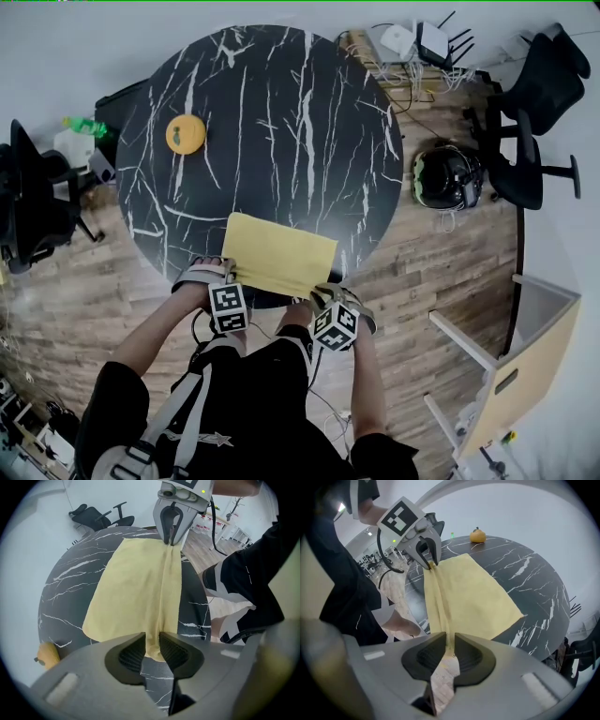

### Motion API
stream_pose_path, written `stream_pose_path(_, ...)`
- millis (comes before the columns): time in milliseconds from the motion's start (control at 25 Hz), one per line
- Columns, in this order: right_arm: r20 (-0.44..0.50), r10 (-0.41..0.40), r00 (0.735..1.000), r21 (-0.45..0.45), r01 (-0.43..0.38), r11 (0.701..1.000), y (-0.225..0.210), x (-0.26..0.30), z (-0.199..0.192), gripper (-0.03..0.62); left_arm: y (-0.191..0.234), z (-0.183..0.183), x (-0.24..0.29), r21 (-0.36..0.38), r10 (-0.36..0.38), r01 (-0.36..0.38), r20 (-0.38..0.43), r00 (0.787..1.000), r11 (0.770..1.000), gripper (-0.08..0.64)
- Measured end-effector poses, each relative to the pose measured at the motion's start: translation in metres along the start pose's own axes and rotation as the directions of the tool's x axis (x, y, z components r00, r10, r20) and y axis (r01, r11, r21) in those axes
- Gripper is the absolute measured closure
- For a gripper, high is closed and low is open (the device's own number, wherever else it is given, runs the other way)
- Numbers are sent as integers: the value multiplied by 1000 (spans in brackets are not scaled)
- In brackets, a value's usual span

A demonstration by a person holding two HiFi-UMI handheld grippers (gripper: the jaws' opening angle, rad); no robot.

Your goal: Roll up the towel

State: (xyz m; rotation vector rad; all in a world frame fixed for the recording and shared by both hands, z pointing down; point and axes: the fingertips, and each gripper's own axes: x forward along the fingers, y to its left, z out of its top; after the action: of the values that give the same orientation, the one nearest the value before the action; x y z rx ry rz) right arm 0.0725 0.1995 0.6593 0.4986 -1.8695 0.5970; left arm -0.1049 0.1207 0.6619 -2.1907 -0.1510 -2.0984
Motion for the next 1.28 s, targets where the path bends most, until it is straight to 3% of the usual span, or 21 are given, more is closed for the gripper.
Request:
stream_pose_path(240,10,-127,992,-25,128,992,-16,-4,1,415,9,-2,-4,-46,69,-67,33,997,997,399)
stream_pose_path(440,40,-208,977,-23,209,978,-21,-19,6,410,19,-7,-16,-60,128,-126,36,991,990,394)
stream_pose_path(840,66,-210,975,-45,214,976,3,-31,11,410,15,-16,-43,-96,175,-170,54,983,981,394)
stream_pose_path(1280,62,-161,985,-69,165,984,32,-14,2,412,-21,-2,-26,-72,104,-98,81,991,993,394)
